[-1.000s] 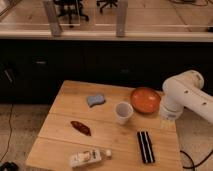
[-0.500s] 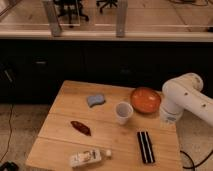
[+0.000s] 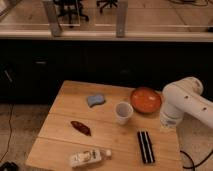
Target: Push the eraser across the table
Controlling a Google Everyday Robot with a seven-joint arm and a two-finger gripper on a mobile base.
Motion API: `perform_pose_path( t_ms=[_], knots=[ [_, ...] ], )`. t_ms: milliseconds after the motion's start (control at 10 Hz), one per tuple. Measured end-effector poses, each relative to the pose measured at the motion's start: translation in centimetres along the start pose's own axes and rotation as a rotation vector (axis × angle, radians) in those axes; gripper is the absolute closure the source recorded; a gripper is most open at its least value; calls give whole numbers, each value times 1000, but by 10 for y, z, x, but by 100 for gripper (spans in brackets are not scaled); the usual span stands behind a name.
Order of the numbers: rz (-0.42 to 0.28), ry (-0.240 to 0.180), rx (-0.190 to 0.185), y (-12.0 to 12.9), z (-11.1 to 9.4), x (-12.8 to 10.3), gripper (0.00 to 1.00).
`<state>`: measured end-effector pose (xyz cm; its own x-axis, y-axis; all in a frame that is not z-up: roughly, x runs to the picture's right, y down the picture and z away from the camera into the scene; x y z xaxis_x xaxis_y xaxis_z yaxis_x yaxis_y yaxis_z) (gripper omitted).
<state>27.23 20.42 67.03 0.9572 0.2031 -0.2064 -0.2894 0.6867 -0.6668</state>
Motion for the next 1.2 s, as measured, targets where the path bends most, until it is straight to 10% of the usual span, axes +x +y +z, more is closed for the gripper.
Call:
perform_pose_path(
  t_ms=[1200],
  knots=[
    [19, 7, -79, 22, 41, 3, 100]
  ],
)
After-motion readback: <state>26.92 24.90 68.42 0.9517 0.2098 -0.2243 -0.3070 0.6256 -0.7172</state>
